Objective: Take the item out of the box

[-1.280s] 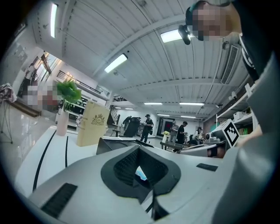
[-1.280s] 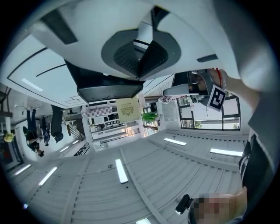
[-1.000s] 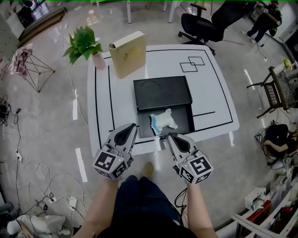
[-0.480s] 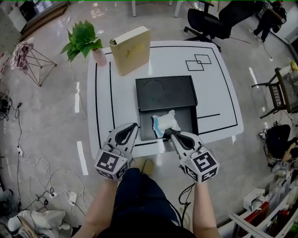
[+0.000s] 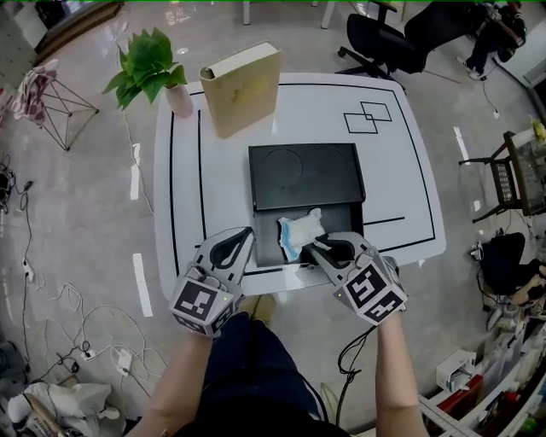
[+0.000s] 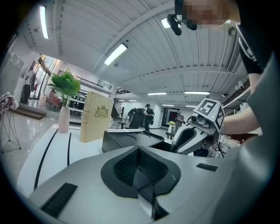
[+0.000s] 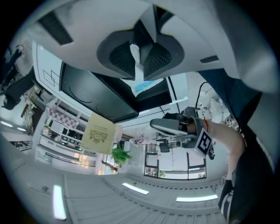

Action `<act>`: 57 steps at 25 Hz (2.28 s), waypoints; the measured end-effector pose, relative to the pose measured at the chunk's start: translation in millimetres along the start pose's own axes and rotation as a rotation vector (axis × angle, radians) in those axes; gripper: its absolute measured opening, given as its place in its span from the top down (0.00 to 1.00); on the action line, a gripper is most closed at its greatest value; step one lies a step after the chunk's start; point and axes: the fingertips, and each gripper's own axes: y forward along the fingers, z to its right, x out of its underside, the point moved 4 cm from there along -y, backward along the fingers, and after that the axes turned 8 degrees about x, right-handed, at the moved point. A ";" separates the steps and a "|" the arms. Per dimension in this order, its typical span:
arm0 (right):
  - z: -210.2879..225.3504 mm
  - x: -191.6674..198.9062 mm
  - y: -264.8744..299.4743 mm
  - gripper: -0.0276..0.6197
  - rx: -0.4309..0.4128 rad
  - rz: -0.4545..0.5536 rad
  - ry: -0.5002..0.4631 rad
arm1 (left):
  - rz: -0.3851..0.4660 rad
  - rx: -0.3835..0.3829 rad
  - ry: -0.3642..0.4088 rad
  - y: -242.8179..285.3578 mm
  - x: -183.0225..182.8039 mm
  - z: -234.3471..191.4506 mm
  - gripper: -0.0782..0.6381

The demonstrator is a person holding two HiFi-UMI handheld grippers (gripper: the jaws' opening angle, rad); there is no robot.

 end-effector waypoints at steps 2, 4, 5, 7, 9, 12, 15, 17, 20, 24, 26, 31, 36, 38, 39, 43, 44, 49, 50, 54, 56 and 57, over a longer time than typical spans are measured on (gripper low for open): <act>-0.2 0.1 6.7 0.86 -0.051 -0.046 -0.087 | -0.006 0.008 -0.004 1.0 3.8 -0.9 0.89; 0.1 2.1 12.5 0.86 -0.087 -0.090 -0.162 | -0.018 0.001 -0.011 1.0 5.9 -3.6 0.89; 0.1 3.9 15.0 0.85 -0.107 -0.111 -0.191 | -0.021 -0.003 -0.017 0.9 6.2 -5.0 0.89; 0.4 6.9 19.8 0.82 -0.145 -0.144 -0.236 | -0.018 -0.008 -0.026 1.4 4.9 -7.7 0.89; 1.2 8.8 24.7 0.82 -0.175 -0.166 -0.275 | -0.011 -0.016 -0.027 2.8 0.3 -10.6 0.89; -0.7 11.6 32.3 0.82 -0.211 -0.196 -0.318 | -0.005 -0.028 -0.039 2.0 -1.8 -13.0 0.89; -2.1 13.3 38.8 0.82 -0.226 -0.218 -0.353 | 0.000 -0.017 -0.040 4.2 1.3 -11.4 0.89; -2.5 14.2 42.5 0.82 -0.229 -0.229 -0.372 | -0.005 -0.015 -0.037 6.3 2.4 -10.0 0.89; -5.0 14.2 48.4 0.85 -0.229 -0.231 -0.400 | -0.009 -0.012 -0.040 8.1 3.7 -8.7 0.89; -9.6 14.9 56.6 0.87 -0.231 -0.224 -0.407 | -0.013 -0.015 -0.047 8.1 3.8 -9.5 0.89; -10.6 15.0 59.0 0.87 -0.235 -0.222 -0.405 | -0.009 -0.018 -0.043 7.7 2.7 -10.6 0.89; -10.4 14.6 61.0 0.90 -0.243 -0.203 -0.386 | -0.007 -0.022 -0.058 7.3 4.6 -11.3 0.89; -10.8 11.2 55.7 0.93 -0.228 -0.180 -0.405 | -0.018 -0.015 -0.054 8.6 8.3 -9.0 0.89; -11.8 10.1 53.0 0.93 -0.226 -0.171 -0.405 | -0.014 -0.013 -0.052 8.2 7.6 -8.6 0.89; -12.6 10.1 51.2 0.93 -0.227 -0.168 -0.406 | -0.012 -0.013 -0.054 7.6 7.4 -8.5 0.89; -13.8 9.1 42.9 0.93 -0.217 -0.163 -0.421 | -0.012 -0.020 -0.062 5.3 7.9 -10.3 0.89; -14.3 7.9 40.9 0.93 -0.214 -0.160 -0.422 | -0.014 -0.021 -0.061 4.3 8.4 -10.7 0.89; -16.1 2.3 32.0 0.93 -0.199 -0.157 -0.426 | -0.015 -0.012 -0.064 2.6 6.0 -8.5 0.89; -16.3 1.3 30.2 0.93 -0.193 -0.158 -0.426 | -0.010 -0.006 -0.069 3.3 6.1 -7.8 0.89; -16.6 -2.8 21.3 0.93 -0.169 -0.148 -0.418 | 0.005 0.014 -0.081 5.8 3.7 -3.9 0.89; -15.8 -4.7 16.3 0.93 -0.151 -0.135 -0.408 | 0.000 0.027 -0.068 7.0 1.8 -1.0 0.89; -15.6 -5.3 13.5 0.93 -0.143 -0.127 -0.400 | -0.003 0.032 -0.064 7.4 1.4 0.5 0.89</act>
